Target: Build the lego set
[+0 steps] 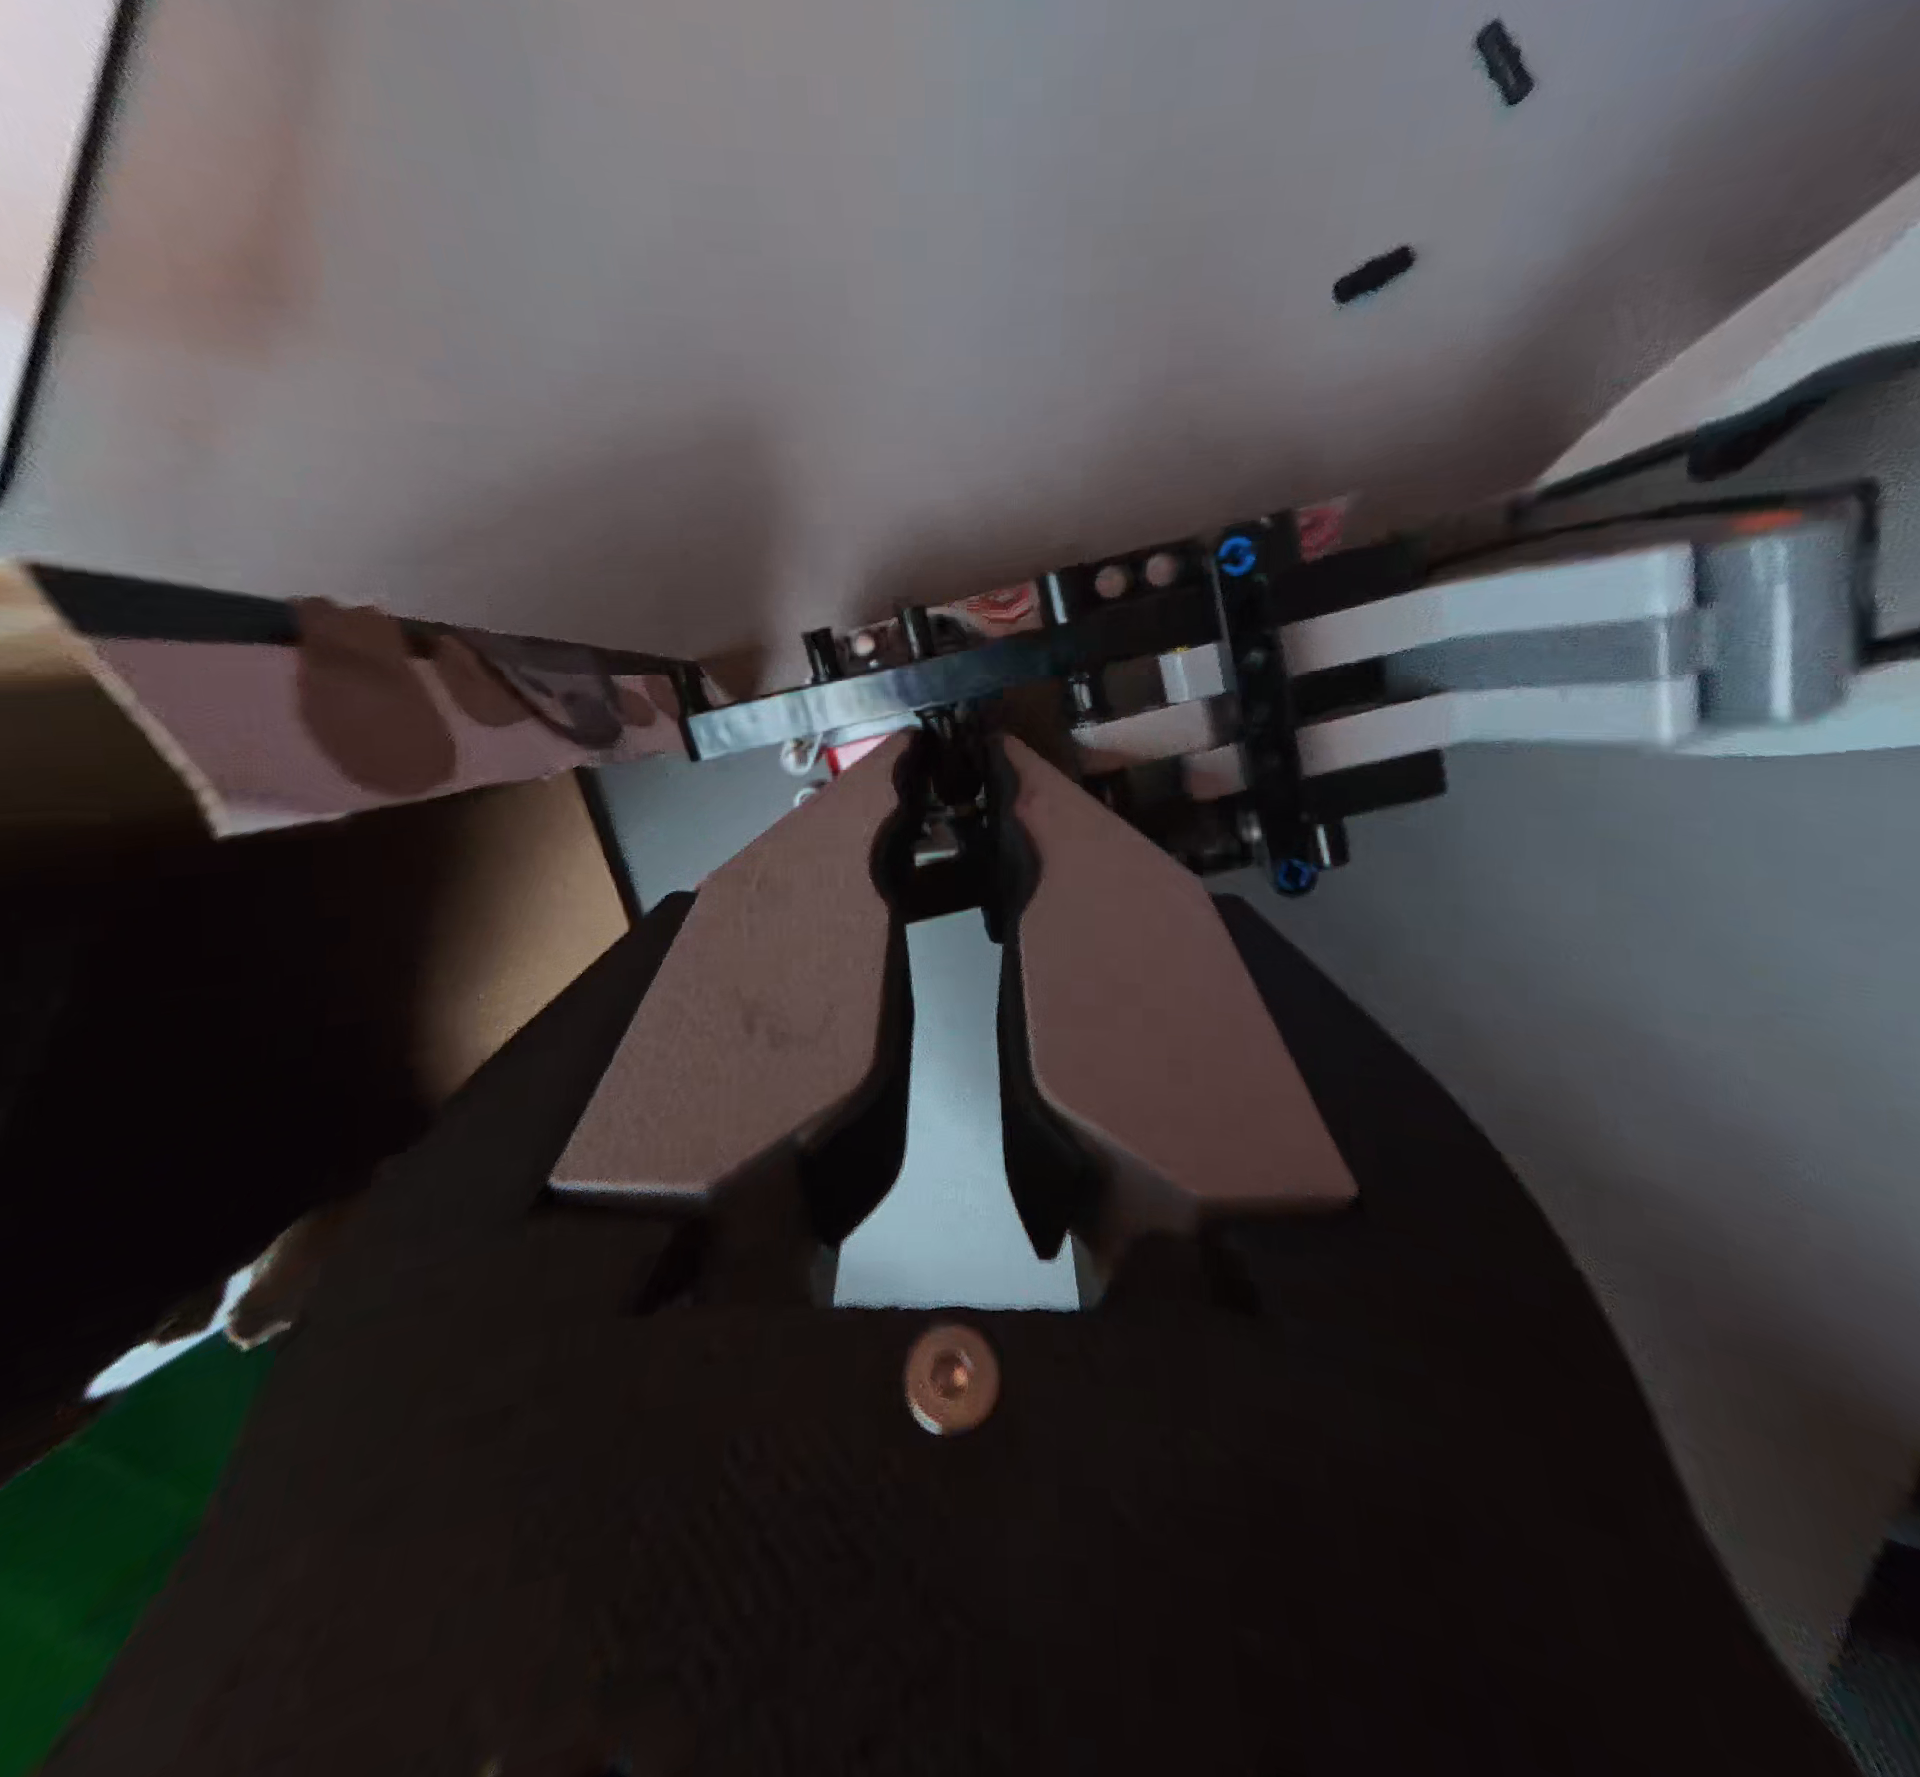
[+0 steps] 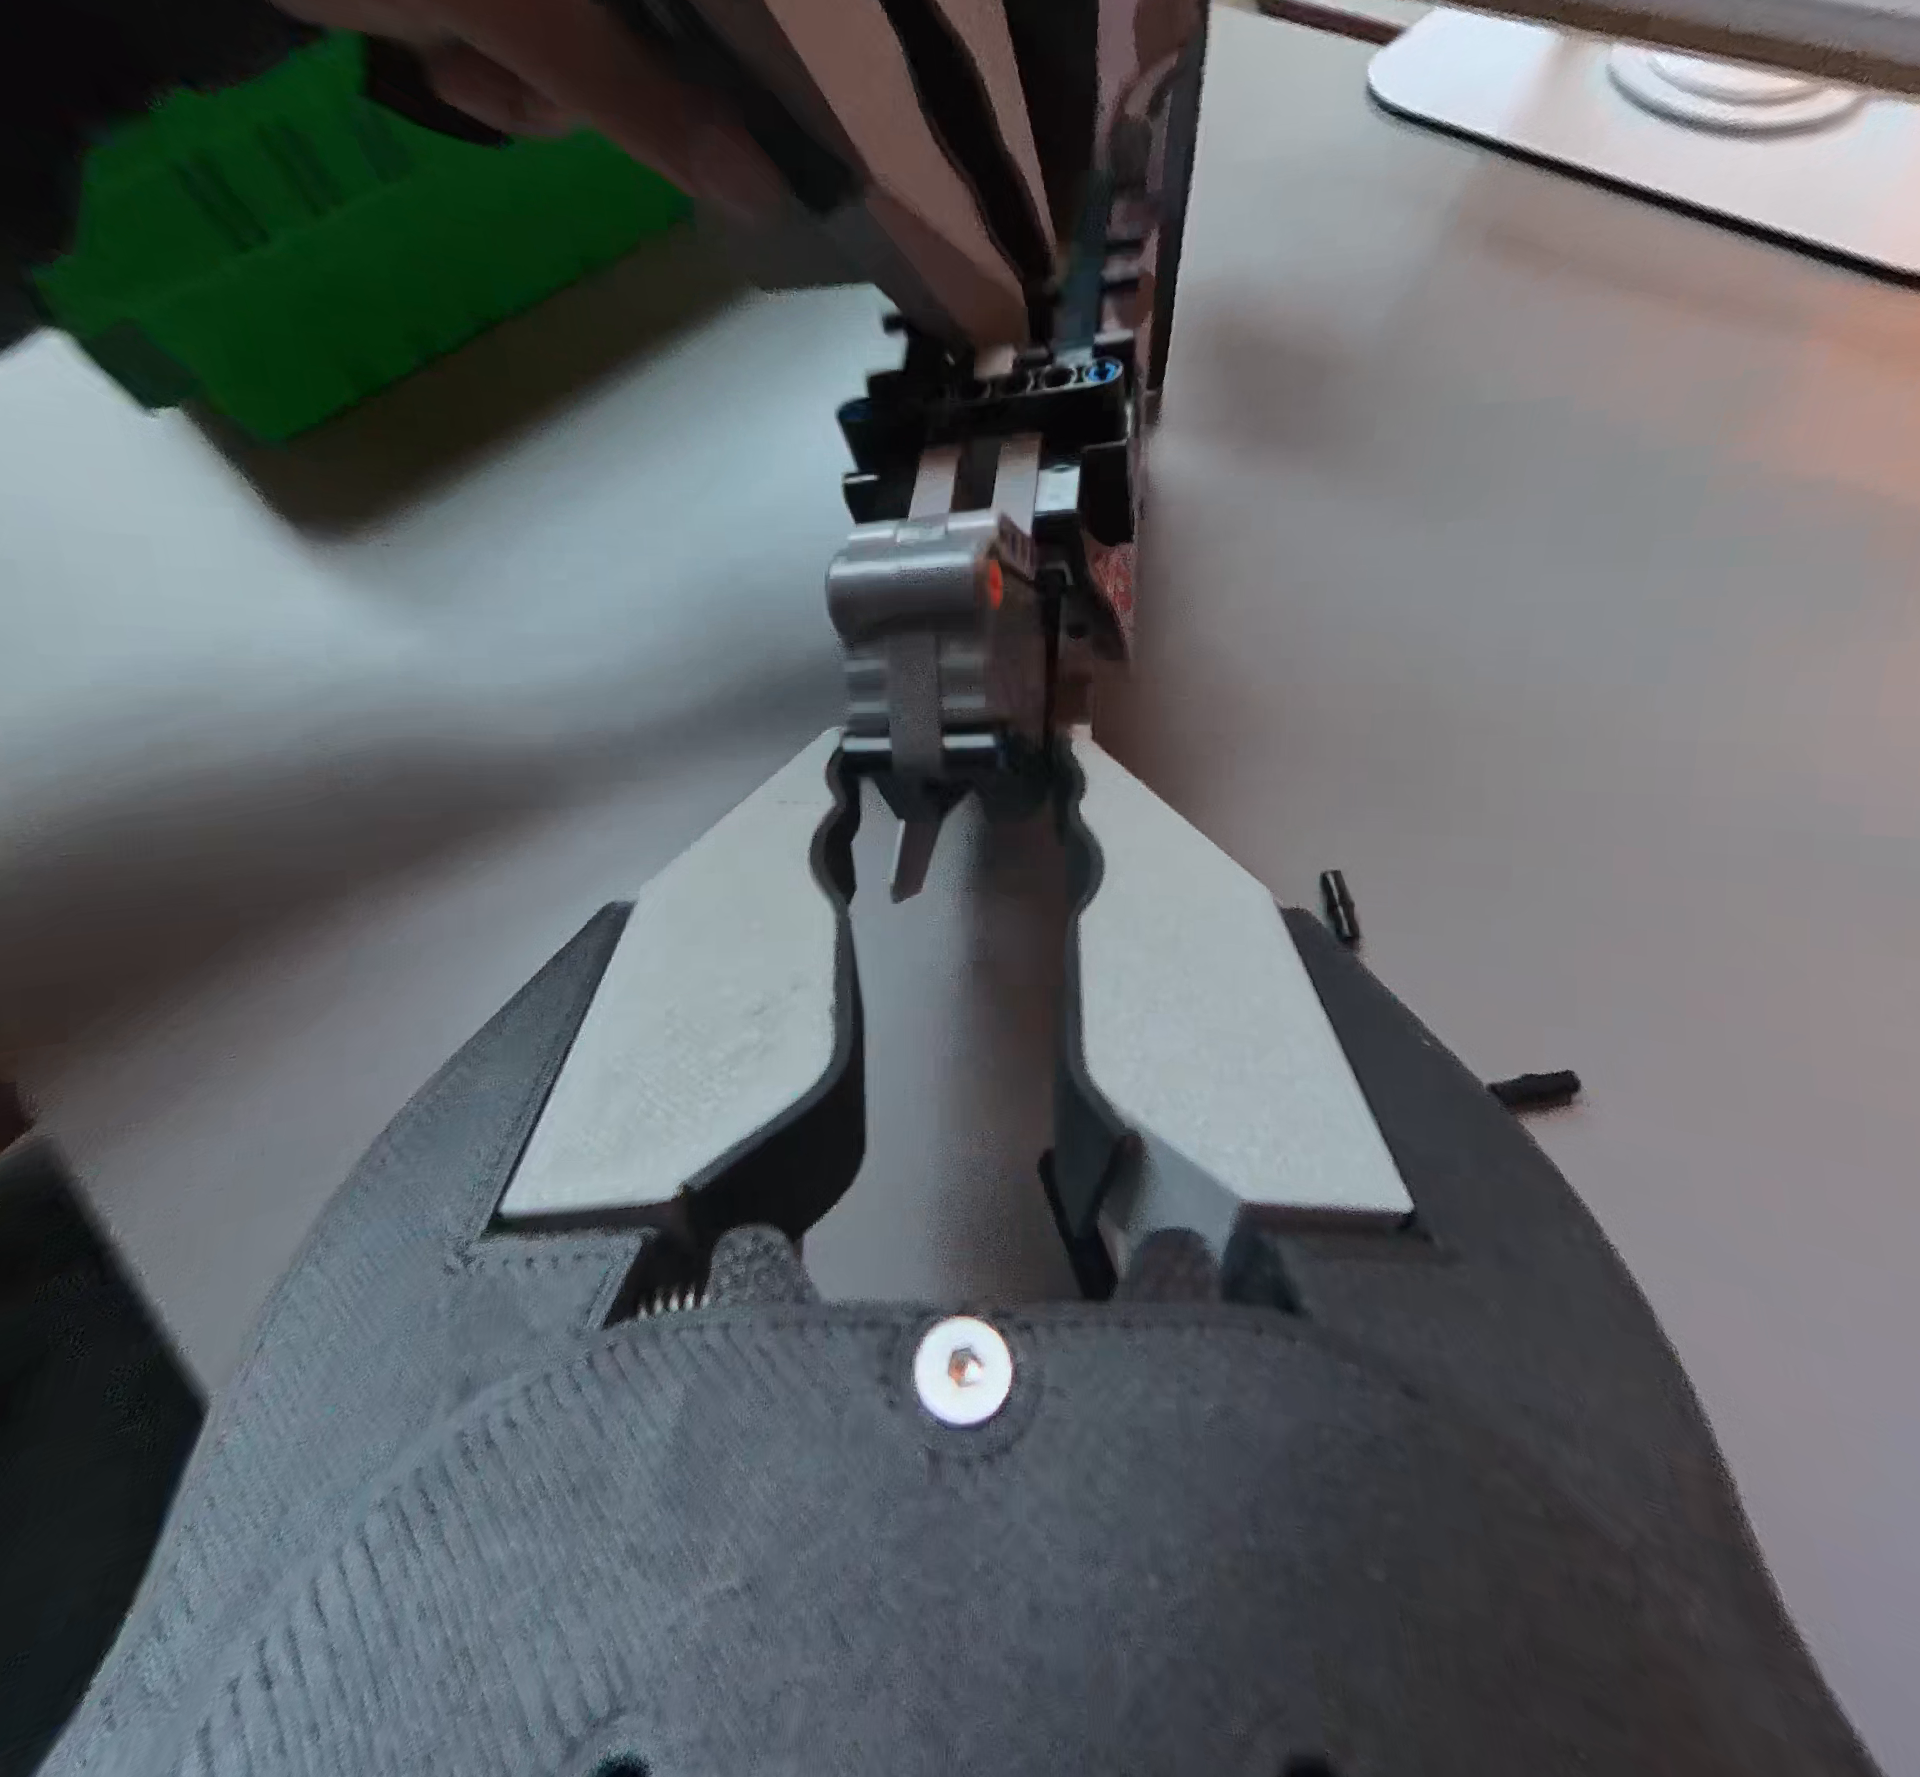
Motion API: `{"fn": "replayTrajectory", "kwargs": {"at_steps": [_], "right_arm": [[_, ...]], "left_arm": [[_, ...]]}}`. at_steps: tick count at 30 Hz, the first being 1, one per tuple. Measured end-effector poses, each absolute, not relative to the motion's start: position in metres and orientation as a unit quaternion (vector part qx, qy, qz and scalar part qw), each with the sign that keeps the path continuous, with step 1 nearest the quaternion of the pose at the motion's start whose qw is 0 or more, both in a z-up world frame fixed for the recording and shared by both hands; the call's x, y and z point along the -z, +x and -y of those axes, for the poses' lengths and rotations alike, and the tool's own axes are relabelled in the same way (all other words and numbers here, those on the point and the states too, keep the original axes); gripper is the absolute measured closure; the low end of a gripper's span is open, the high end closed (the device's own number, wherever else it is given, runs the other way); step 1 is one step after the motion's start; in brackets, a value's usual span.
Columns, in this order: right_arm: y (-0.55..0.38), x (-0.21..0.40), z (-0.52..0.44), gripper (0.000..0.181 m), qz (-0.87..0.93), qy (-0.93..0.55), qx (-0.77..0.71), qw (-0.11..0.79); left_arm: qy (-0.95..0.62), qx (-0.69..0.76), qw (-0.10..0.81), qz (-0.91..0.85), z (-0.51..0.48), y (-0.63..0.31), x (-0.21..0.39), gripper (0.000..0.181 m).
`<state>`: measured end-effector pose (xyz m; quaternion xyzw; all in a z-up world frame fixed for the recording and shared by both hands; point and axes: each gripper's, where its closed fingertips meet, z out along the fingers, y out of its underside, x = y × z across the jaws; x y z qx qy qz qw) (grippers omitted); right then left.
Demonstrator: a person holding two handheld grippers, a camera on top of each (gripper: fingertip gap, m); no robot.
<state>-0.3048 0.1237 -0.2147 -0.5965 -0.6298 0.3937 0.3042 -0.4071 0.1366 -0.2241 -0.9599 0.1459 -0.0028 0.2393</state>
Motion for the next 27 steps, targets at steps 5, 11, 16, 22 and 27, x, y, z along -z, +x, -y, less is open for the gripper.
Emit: {"fn": "replayTrajectory", "kwargs": {"at_steps": [5,11,16,22,27], "right_arm": [[-0.231,0.216,-0.134,0.131,0.709,-0.543,-0.393,0.219],[-0.191,0.268,-0.175,0.117,0.746,-0.569,-0.269,0.219],[-0.198,0.267,-0.165,0.177,0.775,-0.529,-0.271,0.213],[-0.212,0.247,-0.159,0.178,0.762,-0.542,-0.274,0.225],[-0.24,0.18,-0.137,0.178,0.761,-0.534,-0.287,0.232]], "left_arm": [[-0.957,-0.026,0.249,-0.149,-0.142,-0.401,0.214,0.176],[-0.955,-0.079,0.261,-0.119,-0.138,-0.401,0.206,0.176],[-0.955,-0.089,0.265,-0.099,-0.136,-0.397,0.203,0.176],[-0.964,-0.085,0.242,-0.066,-0.14,-0.39,0.208,0.176],[-0.97,-0.088,0.221,-0.057,-0.143,-0.378,0.209,0.176]]}}
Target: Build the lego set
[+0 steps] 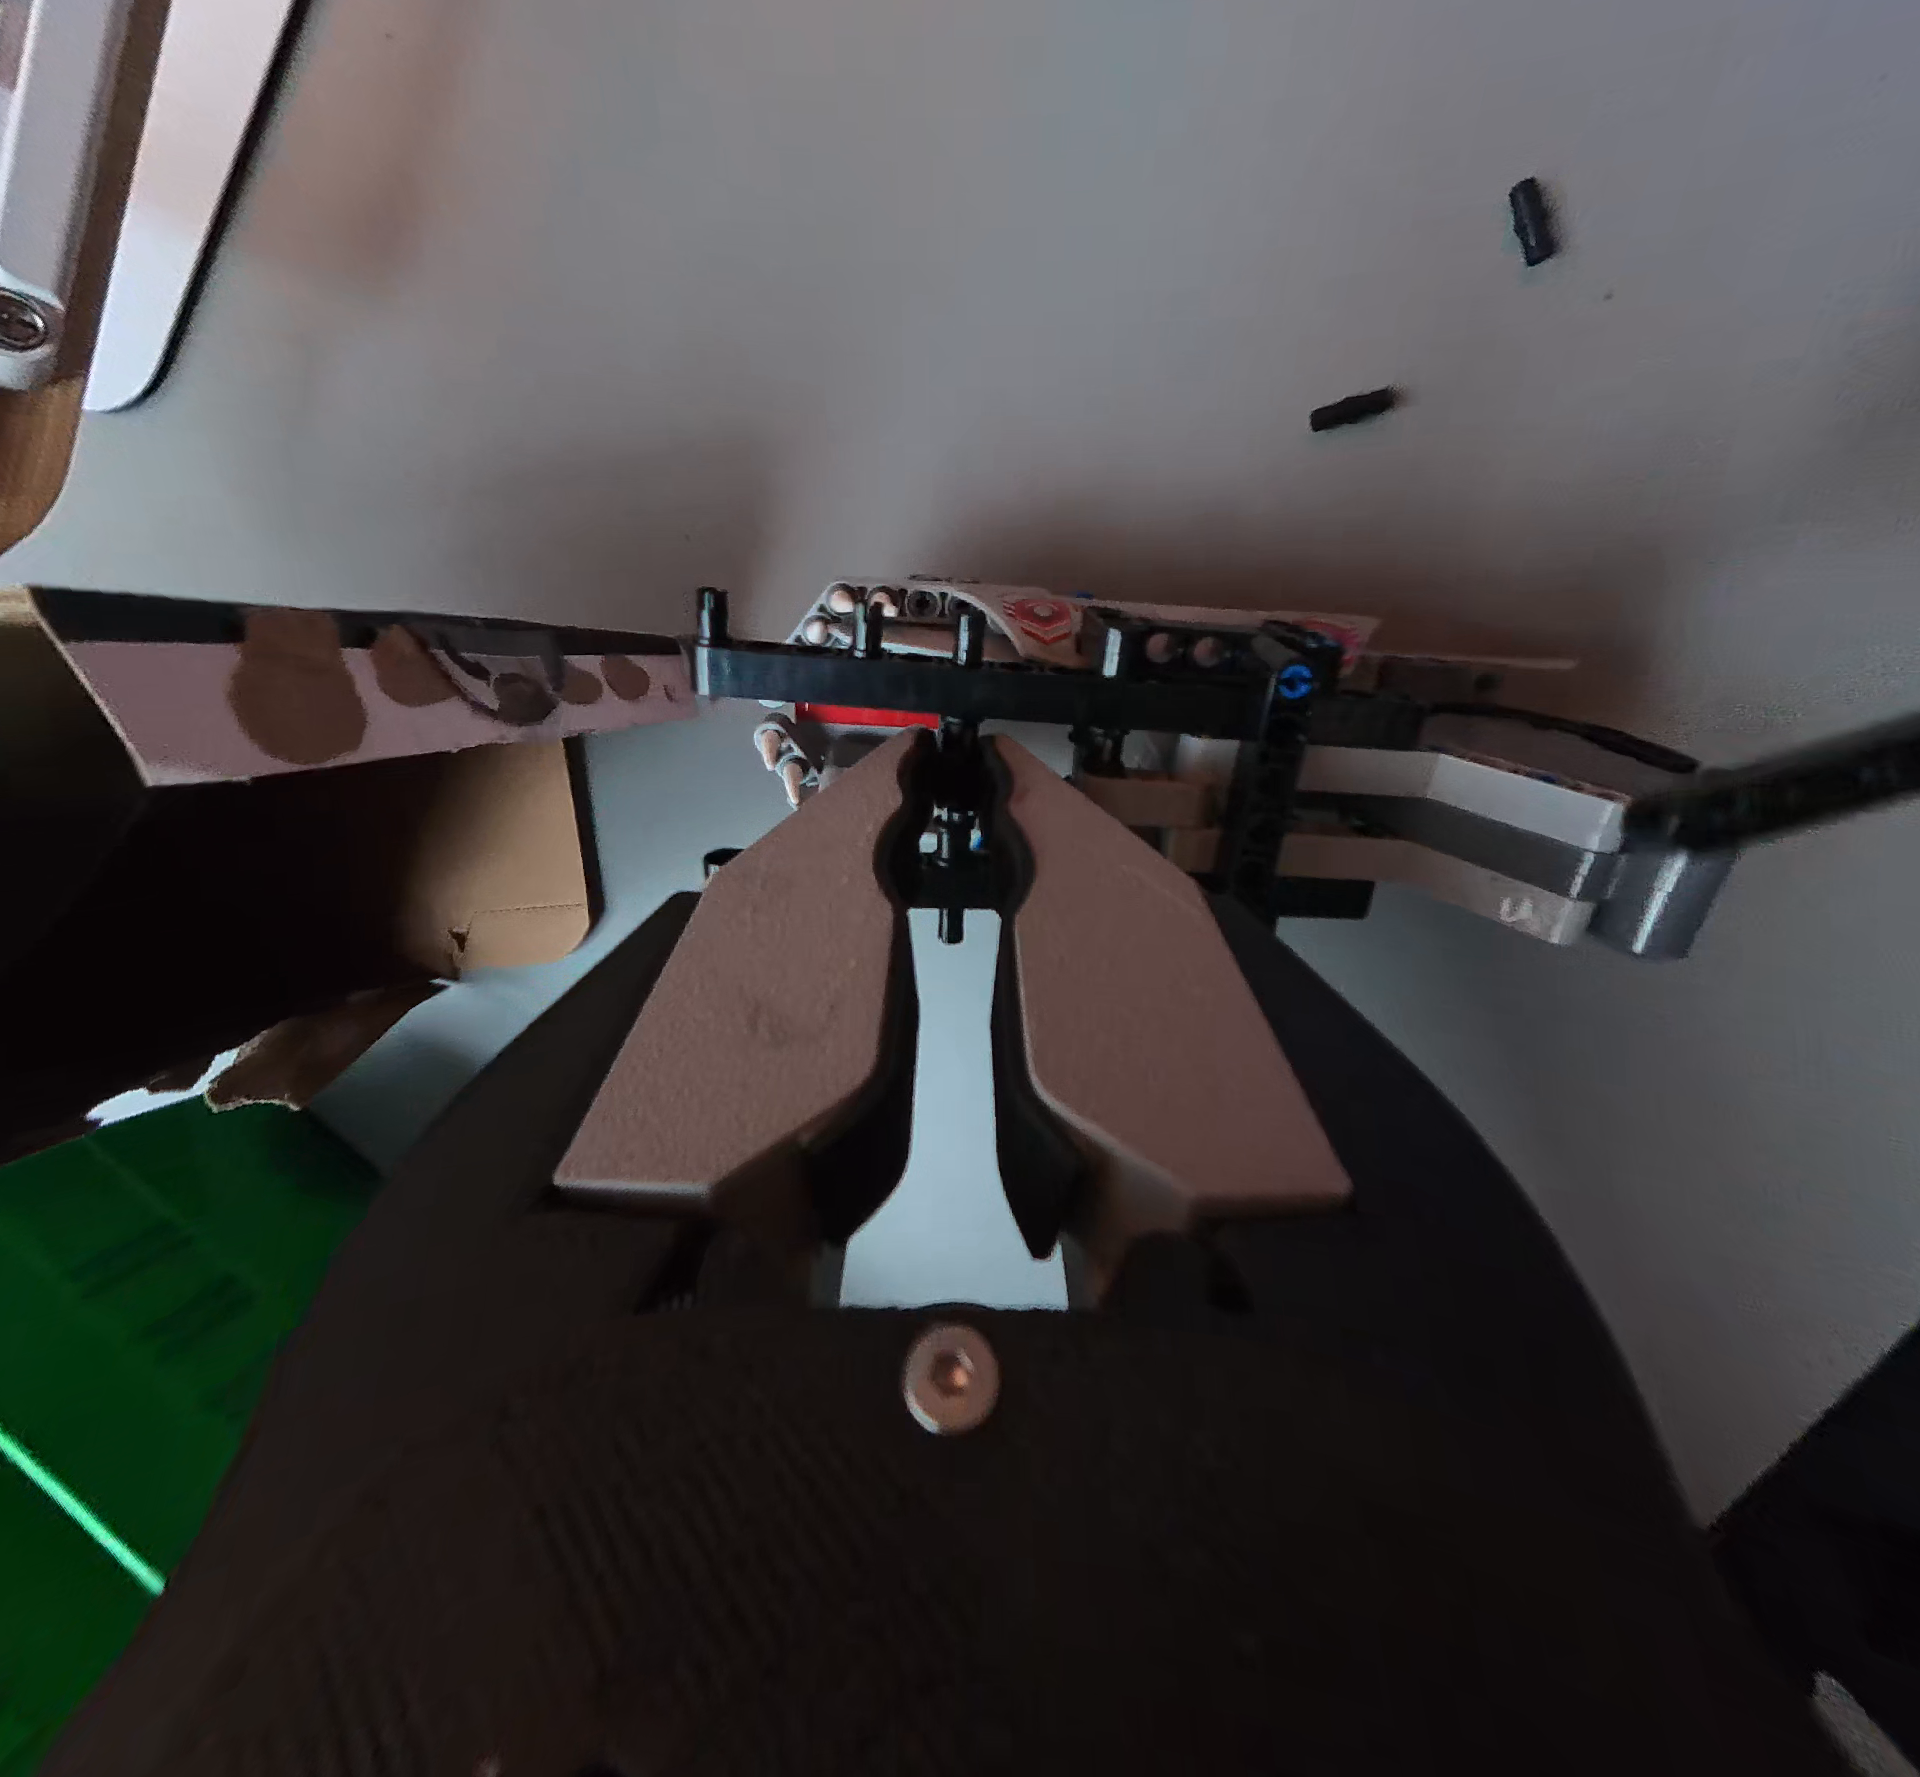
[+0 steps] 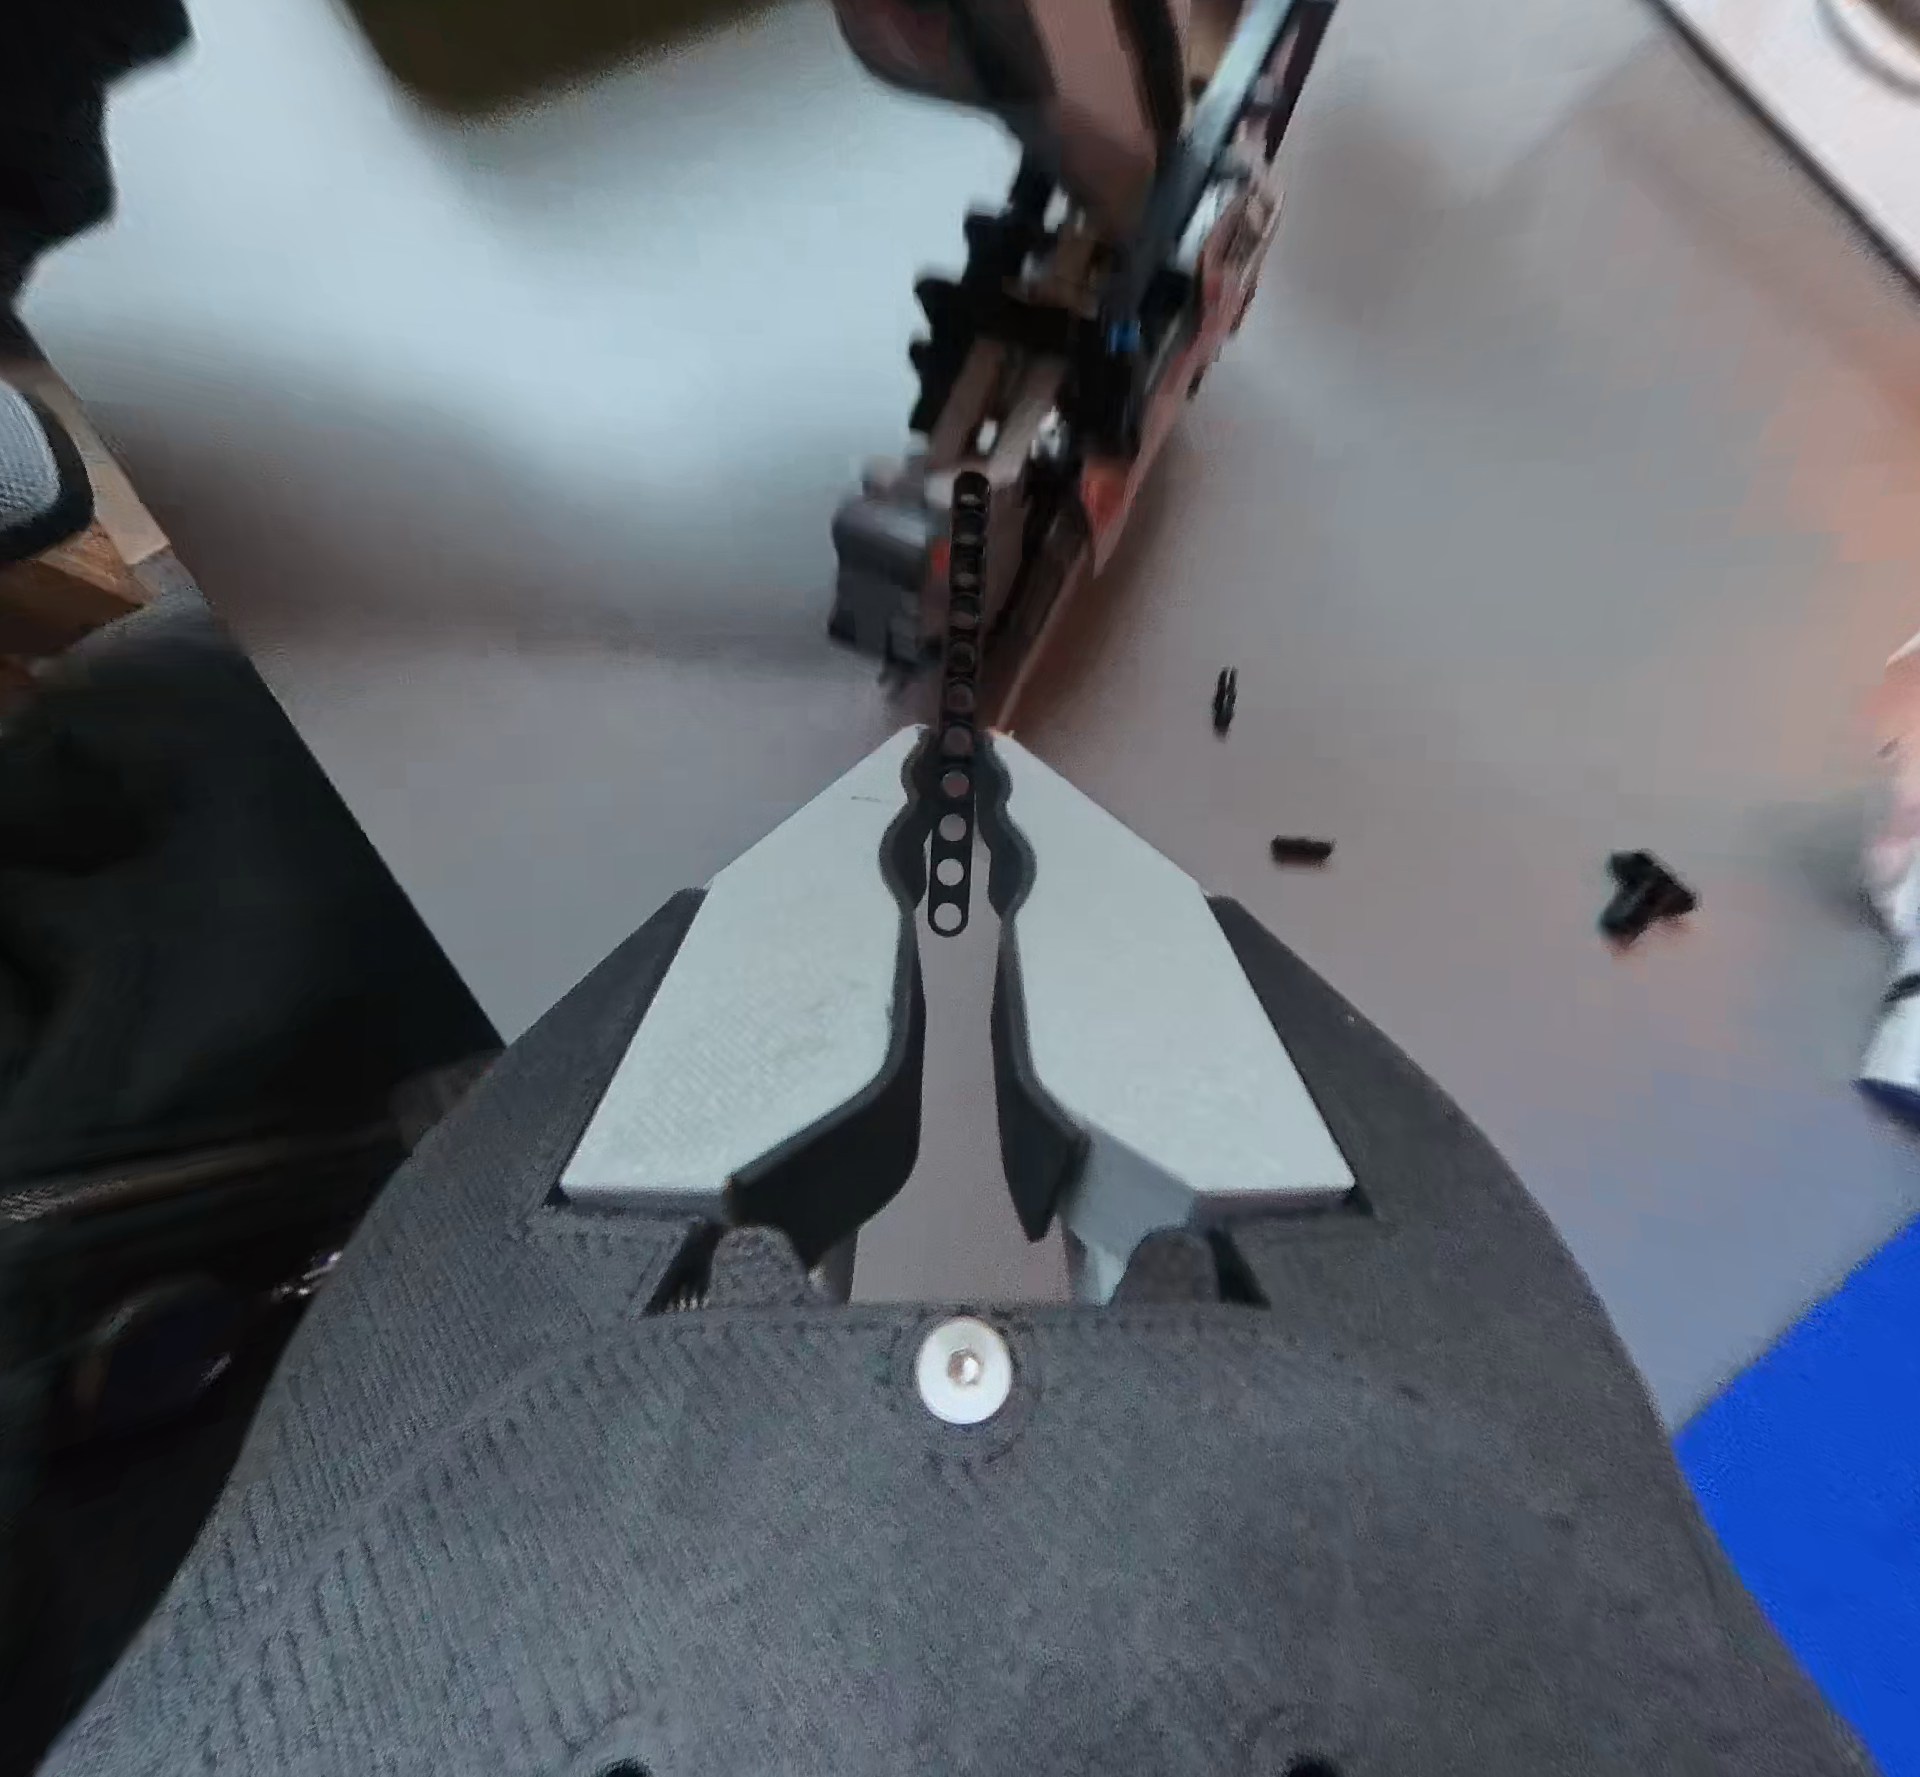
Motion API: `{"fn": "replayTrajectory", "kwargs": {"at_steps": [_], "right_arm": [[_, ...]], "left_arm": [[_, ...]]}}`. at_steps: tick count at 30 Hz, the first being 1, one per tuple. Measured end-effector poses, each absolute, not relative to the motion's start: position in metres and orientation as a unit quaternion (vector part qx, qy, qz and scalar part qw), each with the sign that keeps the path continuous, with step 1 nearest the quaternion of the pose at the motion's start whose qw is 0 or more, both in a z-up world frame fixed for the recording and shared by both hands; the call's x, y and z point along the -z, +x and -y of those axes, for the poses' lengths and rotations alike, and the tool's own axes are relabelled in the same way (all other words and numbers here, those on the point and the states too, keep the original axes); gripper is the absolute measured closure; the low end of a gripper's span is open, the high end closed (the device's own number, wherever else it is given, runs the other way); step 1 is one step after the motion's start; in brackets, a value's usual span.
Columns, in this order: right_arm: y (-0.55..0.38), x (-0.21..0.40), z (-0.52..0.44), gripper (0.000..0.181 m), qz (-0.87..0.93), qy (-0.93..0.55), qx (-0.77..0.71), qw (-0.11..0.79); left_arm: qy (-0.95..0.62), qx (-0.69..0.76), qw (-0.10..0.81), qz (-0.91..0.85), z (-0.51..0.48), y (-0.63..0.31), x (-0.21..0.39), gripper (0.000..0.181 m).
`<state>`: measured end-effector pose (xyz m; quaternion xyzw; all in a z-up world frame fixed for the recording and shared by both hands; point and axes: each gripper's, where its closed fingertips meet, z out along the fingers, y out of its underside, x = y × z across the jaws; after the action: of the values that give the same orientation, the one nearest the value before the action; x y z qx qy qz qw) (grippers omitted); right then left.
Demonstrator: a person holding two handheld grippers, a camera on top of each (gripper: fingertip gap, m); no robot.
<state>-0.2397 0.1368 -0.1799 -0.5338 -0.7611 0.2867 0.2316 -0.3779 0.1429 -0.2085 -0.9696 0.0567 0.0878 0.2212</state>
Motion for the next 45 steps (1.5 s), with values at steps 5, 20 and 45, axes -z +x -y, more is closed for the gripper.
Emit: {"fn": "replayTrajectory", "kwargs": {"at_steps": [5,20,45], "right_arm": [[-0.255,0.171,-0.129,0.178,0.806,-0.547,-0.171,0.144],[-0.245,0.171,-0.134,0.177,0.8,-0.597,0.032,0.049],[-0.262,0.192,-0.154,0.177,0.84,-0.481,-0.044,0.247]], "left_arm": [[-0.977,-0.054,0.201,-0.047,-0.144,-0.363,0.209,0.176],[-0.94,0.102,0.286,0.157,-0.143,-0.336,0.203,0.17],[-0.965,0.095,0.229,0.09,-0.136,-0.347,0.218,0.173]]}}
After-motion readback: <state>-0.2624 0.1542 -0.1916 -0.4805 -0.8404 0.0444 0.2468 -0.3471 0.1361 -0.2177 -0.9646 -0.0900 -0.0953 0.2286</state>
